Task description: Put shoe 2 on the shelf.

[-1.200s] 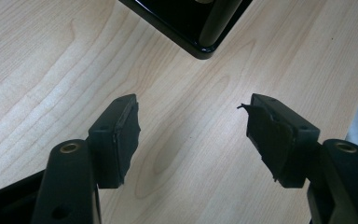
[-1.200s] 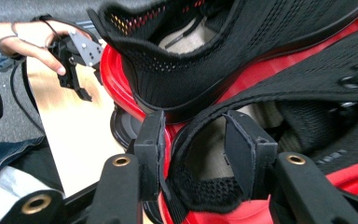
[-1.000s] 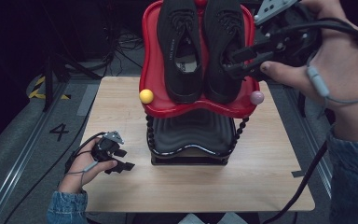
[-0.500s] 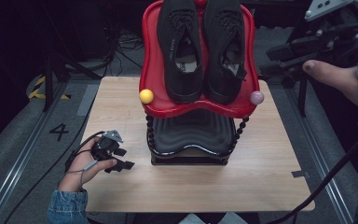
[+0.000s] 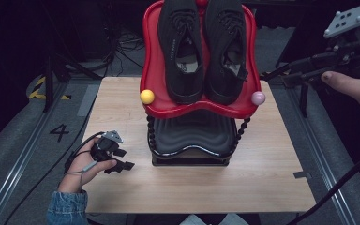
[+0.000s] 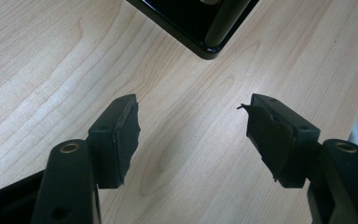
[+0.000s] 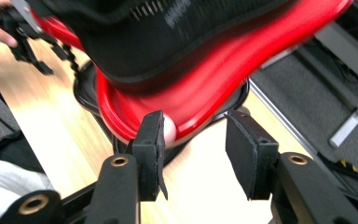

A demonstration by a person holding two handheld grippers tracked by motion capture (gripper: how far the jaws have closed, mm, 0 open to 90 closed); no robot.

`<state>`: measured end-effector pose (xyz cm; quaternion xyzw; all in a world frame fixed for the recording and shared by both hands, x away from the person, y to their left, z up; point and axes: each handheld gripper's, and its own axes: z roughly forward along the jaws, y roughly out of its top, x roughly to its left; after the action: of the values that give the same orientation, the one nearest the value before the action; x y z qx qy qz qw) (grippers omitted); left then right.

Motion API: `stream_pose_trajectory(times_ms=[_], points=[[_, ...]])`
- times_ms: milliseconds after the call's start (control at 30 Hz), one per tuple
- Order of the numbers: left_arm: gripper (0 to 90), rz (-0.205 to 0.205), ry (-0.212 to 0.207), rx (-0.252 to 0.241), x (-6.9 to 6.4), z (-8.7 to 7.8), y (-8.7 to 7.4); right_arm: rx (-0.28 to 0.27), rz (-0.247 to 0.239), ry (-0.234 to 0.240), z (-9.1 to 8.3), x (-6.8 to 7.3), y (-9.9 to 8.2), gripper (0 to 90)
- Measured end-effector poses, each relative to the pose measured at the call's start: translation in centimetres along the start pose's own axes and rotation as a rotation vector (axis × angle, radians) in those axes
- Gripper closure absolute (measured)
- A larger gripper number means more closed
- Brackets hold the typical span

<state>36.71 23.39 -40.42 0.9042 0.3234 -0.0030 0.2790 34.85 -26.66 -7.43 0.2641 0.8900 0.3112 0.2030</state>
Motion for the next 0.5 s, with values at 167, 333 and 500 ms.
stream_pose_trajectory(times_ms=[167, 333, 500], points=[[34.9, -0.003, 0.001, 0.008, -0.1, 0.0, -0.1, 0.057, 0.034, 0.008, 1.9, -1.0, -2.3, 57.7], [34.9, -0.01, 0.005, 0.011, -0.2, -0.2, -0.5, 0.09, 0.07, 0.024, 3.9, -1.8, -4.7, 57.5], [34.8, -0.017, 0.014, 0.01, -0.2, -0.3, -1.0, 0.105, 0.088, 0.036, 5.5, -2.4, -6.6, 57.2]])
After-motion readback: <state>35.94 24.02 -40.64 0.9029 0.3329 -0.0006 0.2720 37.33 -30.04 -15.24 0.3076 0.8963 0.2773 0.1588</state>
